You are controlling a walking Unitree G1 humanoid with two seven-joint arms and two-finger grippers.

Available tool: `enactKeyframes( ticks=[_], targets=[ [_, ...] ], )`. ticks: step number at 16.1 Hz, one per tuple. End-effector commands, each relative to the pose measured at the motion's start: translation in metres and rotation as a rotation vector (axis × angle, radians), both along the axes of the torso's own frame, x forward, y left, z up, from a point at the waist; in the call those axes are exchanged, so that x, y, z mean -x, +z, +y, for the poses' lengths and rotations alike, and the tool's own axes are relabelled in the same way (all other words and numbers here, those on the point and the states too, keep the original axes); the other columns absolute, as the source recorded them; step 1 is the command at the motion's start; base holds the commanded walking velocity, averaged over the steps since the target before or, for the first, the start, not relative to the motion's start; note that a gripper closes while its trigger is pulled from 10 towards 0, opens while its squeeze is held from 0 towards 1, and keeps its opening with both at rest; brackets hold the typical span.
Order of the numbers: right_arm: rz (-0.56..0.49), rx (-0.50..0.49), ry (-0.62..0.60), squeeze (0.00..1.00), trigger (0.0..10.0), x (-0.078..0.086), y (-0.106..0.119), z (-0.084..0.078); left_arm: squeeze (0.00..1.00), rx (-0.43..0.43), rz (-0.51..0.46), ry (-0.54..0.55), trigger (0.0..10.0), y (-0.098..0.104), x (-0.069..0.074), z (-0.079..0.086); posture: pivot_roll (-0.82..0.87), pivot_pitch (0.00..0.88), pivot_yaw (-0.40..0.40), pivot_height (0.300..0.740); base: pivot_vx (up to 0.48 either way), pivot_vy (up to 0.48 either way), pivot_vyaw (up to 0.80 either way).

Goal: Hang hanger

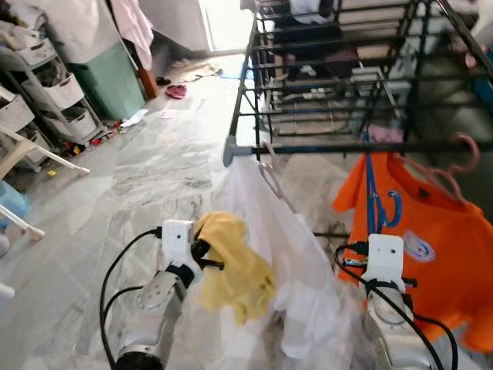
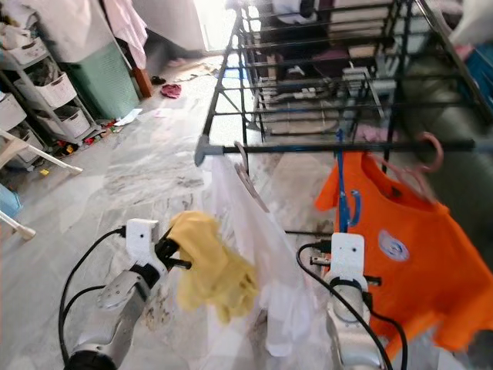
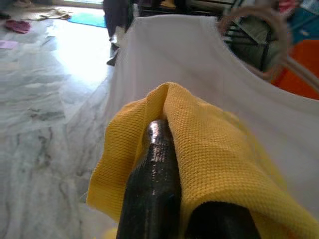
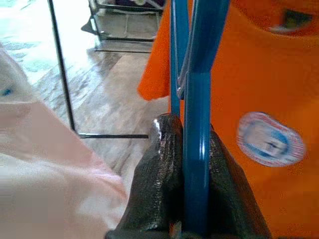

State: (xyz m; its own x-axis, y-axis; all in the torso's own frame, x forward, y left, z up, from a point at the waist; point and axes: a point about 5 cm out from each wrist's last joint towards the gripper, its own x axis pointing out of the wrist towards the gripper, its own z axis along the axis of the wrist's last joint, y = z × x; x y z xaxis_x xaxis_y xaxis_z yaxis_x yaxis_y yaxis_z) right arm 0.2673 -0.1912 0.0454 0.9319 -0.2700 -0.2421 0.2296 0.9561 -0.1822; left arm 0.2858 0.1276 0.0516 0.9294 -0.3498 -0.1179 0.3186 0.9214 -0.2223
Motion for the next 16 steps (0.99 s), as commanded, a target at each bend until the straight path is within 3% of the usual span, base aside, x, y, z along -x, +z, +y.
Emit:
enactKeyframes(
  ticks=[1,5,16],
  targets=[
    [-0.023,-0.005,0.041,0.00,10.0,-0.002,0.004,0.012,0.00,-0.017,-0.027,0.029,10.0,0.004,-0.002,0.011,-0.25,0.000,0.122,0.740,0.296,0.000,0.00],
    [-0.017,0.010,0.055,0.00,10.0,0.002,0.002,0.014,0.00,-0.020,-0.019,0.025,10.0,0.001,0.000,0.010,-0.25,0.000,0.122,0.740,0.273,0.000,0.00],
    [0.014,0.054,0.186,0.00,10.0,0.010,0.000,0.025,0.00,-0.040,-0.005,0.079,10.0,-0.007,0.011,0.021,-0.25,0.000,0.092,0.740,0.000,0.000,0.00]
  ],
)
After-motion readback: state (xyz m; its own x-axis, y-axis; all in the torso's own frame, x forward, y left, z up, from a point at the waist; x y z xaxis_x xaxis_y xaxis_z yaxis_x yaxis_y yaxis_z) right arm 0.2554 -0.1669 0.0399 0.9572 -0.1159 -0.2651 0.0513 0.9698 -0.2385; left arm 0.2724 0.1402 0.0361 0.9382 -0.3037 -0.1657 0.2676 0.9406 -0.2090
